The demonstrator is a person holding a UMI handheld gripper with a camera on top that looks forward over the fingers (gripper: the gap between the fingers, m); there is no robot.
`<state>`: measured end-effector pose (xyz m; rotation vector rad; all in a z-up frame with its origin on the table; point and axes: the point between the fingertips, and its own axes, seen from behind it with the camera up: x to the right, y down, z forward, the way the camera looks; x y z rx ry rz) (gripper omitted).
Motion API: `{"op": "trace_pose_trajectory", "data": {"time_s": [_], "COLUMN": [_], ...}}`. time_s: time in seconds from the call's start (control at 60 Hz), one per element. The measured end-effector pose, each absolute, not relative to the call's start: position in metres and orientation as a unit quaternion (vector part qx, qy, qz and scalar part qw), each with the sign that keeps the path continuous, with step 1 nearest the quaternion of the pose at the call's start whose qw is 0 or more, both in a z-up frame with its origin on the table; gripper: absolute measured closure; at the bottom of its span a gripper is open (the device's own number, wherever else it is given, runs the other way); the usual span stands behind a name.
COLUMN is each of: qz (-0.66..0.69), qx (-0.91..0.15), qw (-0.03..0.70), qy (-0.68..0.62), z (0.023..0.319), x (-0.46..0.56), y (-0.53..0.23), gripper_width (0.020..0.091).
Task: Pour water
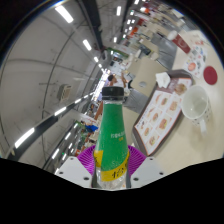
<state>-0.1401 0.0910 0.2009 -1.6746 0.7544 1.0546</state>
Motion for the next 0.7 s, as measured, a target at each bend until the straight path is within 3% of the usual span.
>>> {"op": "trace_pose_trajectory", "data": {"time_s": [0.133, 0.217, 0.333, 0.533, 0.633, 0.7], "qz": [0.552, 0.611, 0.666, 0.704, 0.717, 0.717], "qx": [-0.606, -0.537, -0.463, -0.417, -0.421, -0.462], "qw": [0.343, 0.267, 0.193, 0.142, 0.141, 0.180], "qy": [0.459, 0.517, 0.552, 0.557, 0.537, 0.489], "z": [0.144, 0.136, 0.147, 0.166, 0.177, 0.197], "x": [-0.090, -0.077, -0.068, -0.068, -0.066, -0.063], "y": [0.110, 0.107, 0.100, 0.104, 0.102, 0.093], "gripper_width": [0.0725, 0.0725, 0.0726, 0.0725, 0.0724, 0.0726]}}
